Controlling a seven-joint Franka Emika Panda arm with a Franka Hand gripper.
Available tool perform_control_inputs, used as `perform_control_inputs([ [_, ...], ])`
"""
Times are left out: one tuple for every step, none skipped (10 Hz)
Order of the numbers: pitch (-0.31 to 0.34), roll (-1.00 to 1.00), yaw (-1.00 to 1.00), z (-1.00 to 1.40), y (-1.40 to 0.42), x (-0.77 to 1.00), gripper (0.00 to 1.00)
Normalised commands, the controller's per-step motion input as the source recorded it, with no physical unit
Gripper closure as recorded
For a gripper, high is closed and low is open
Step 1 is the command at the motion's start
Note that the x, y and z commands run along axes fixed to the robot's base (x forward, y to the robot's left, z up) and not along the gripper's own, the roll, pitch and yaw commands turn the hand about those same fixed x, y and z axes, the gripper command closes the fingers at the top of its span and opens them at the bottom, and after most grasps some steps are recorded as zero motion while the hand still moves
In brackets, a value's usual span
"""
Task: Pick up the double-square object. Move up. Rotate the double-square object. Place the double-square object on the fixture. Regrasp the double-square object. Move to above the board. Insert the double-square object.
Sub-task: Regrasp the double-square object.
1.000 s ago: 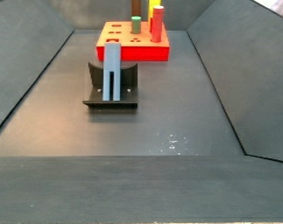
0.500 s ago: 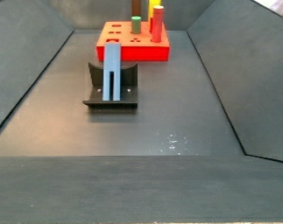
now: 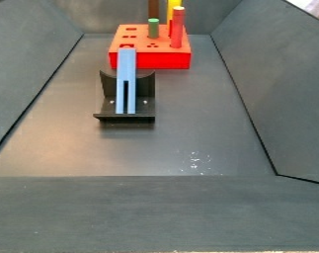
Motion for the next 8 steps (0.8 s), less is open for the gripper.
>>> perform_control_inputs([
  [0.212,0.7,0.28,-0.01,-0.06,0.2,0.0],
  [0.17,0.53,0.29,-0.01,-0.06,0.22,0.0],
  [0.128,0.36,0.29,-0.02,-0.06,0.25,0.0],
  [0.088,0.25,0.28,-0.01,-0.05,0.26,0.0],
  [0.036,0.19,0.26,-0.01,-0.05,0.25,0.0],
  [0.01,0.18,0.23,-0.01,-0.06,0.25,0.0],
  [-0.004,0.18,0.19,-0.01,-0.06,0.23,0.0],
  [-0.005,0.18,0.17,-0.01,-0.06,0.23,0.0],
])
